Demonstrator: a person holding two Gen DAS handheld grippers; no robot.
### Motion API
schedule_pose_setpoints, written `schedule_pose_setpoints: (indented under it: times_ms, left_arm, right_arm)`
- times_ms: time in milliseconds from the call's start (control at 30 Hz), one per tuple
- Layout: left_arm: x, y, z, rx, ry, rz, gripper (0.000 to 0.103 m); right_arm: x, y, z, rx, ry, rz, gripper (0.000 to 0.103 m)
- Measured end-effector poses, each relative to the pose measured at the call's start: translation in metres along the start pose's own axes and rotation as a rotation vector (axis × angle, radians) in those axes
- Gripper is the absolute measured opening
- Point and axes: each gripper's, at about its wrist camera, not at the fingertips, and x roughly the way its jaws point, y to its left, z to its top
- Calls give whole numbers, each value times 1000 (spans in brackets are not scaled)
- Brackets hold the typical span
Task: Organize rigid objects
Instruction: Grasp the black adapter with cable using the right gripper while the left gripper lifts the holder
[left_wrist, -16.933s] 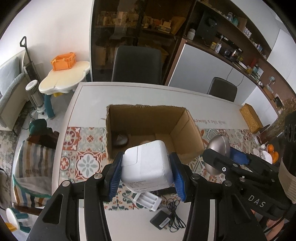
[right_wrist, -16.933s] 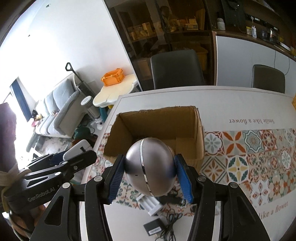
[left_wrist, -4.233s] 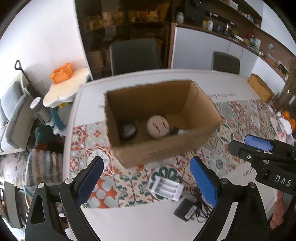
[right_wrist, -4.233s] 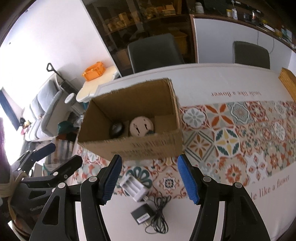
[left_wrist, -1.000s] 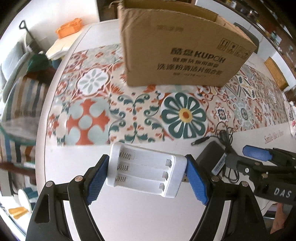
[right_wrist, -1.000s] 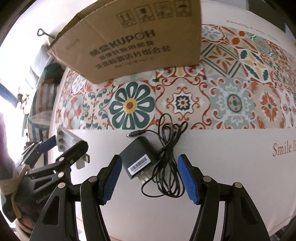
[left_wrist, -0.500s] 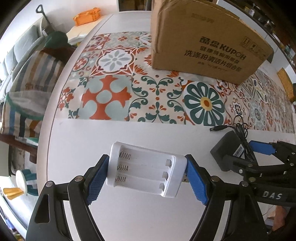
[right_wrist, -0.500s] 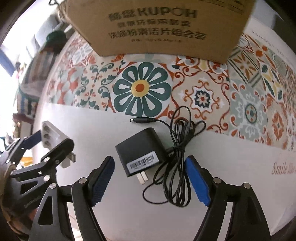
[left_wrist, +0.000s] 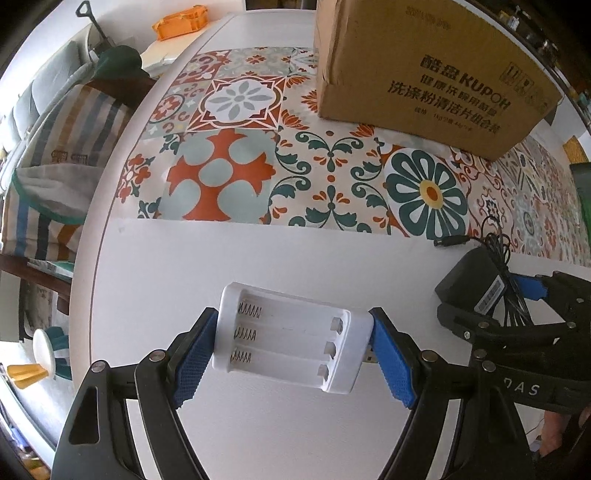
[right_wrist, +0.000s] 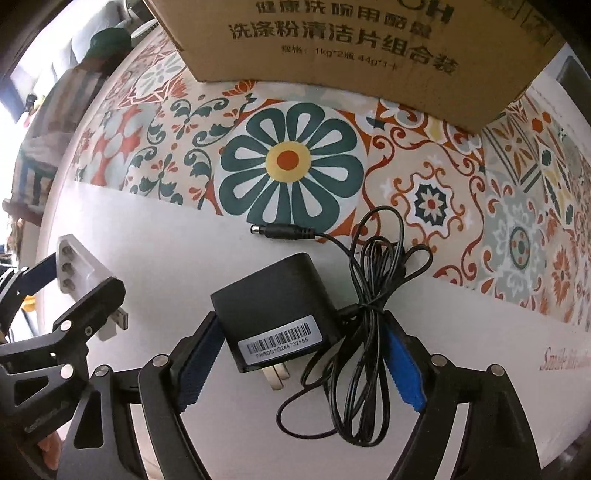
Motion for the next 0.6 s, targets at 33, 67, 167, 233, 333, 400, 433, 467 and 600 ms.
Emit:
schedule_pose_setpoints:
  times_ms: [33, 67, 167, 233, 333, 400, 433, 467, 600]
  left_arm:
    - [0, 0, 0, 2, 0, 2, 81]
    - [0, -1, 1, 4, -2, 2, 81]
    - [-2, -2, 3, 13, -8, 0, 81]
    - [-4, -3, 4, 20, -15, 2, 81]
    - [-7, -4, 6, 31, -25, 1, 81]
    - [-11, -7, 7, 42, -33, -1, 81]
    - [-13, -8, 7, 47, -38, -2, 81]
    - [-14, -8, 7, 50, -42, -4, 81]
    - [-22, -12, 10, 67, -58, -12, 81]
  right_arm:
    - [0, 0, 0, -1, -6, 1, 80]
    - [2, 6, 0, -4, -16, -3, 78]
    - [-2, 1, -5, 14, -38, 21, 75]
    - [-9, -7, -11, 28, -49, 44, 74]
    - [-15, -19, -16, 47, -69, 62, 72]
    - [-19, -22, -19, 61, -84, 76, 72]
    - [-22, -23, -21, 69, -91, 80, 72]
    - [-24, -25, -22, 73, -97, 83, 72]
    - [-40, -31, -30, 87, -133, 84, 72]
